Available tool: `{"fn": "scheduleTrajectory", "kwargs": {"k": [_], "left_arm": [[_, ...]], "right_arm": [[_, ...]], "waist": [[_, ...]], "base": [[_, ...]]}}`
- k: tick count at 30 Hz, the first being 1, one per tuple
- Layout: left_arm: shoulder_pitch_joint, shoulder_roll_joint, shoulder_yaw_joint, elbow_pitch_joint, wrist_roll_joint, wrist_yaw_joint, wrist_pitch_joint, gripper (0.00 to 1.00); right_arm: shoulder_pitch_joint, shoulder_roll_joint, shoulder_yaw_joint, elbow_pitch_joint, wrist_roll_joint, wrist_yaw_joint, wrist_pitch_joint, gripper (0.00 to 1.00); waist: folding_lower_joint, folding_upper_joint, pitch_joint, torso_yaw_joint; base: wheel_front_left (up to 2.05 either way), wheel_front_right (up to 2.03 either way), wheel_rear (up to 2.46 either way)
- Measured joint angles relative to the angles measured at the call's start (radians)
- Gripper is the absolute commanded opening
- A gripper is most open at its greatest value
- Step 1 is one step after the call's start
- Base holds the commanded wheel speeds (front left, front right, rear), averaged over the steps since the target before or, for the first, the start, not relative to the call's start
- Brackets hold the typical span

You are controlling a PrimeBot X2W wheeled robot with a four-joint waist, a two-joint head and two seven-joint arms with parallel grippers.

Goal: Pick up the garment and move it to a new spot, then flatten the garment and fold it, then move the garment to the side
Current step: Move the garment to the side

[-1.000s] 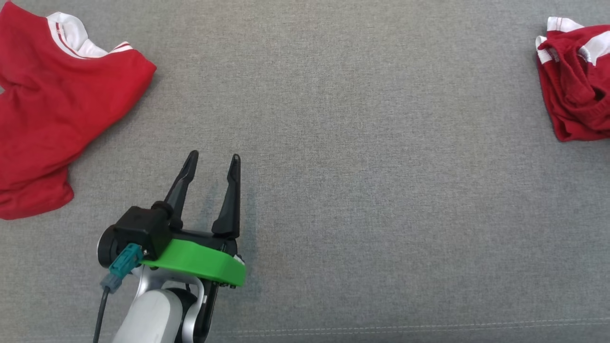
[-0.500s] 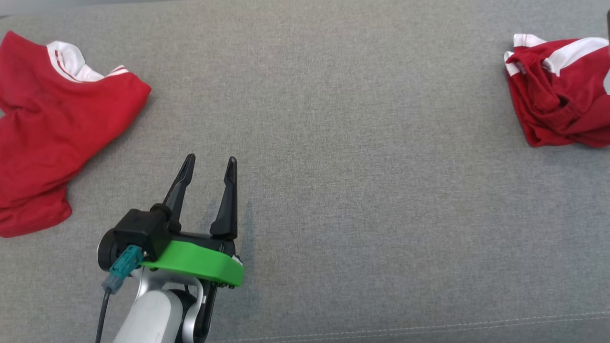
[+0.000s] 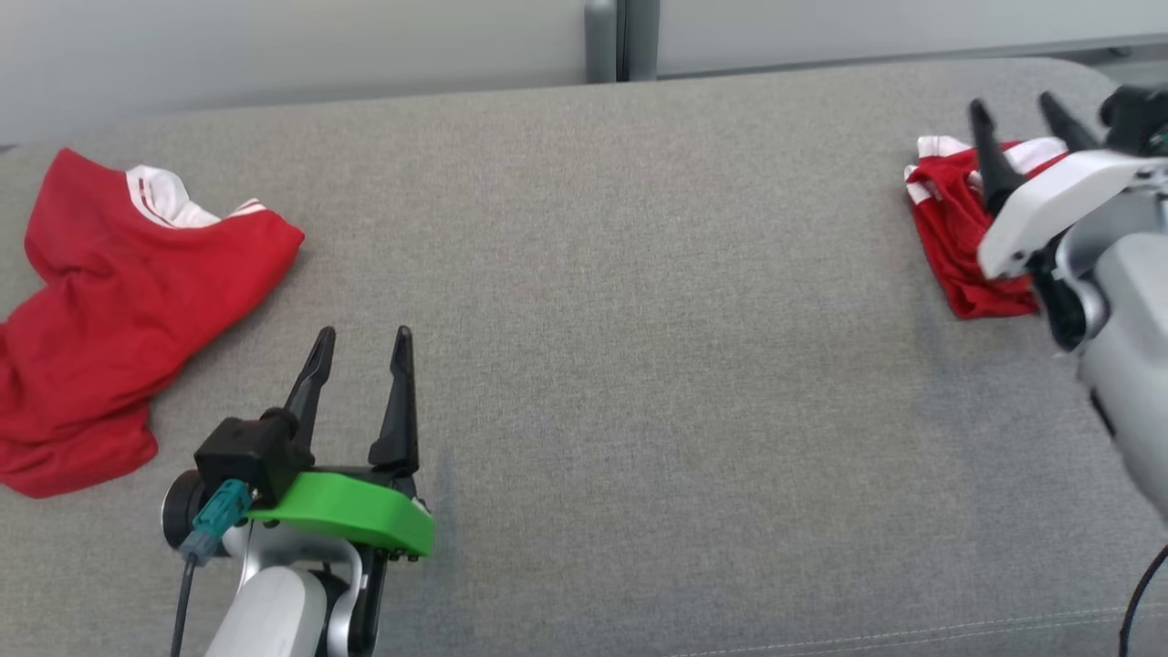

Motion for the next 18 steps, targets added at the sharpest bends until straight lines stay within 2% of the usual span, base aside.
{"fn": "scheduleTrajectory", "kwargs": {"k": [8, 12, 18], "left_arm": [[0.050, -0.001, 0.041, 0.047, 0.001, 0.000, -0.007, 1.00], [0.078, -0.001, 0.062, 0.064, 0.006, 0.000, -0.008, 1.00], [0.100, -0.002, 0.082, 0.084, 0.006, 0.000, -0.016, 1.00]], "right_arm": [[0.119, 0.080, -0.001, -0.061, 0.011, -0.002, -0.014, 1.00], [0.168, 0.101, -0.012, -0.095, 0.016, -0.030, -0.015, 1.00], [0.236, 0.100, -0.048, -0.157, 0.015, -0.072, -0.015, 1.00]], "waist": [[0.0000, 0.0000, -0.074, -0.018], [0.0000, 0.0000, -0.102, -0.032], [0.0000, 0.0000, -0.132, -0.048]], "base": [[0.00, 0.00, 0.00], [0.00, 0.00, 0.00], [0.00, 0.00, 0.00]]}}
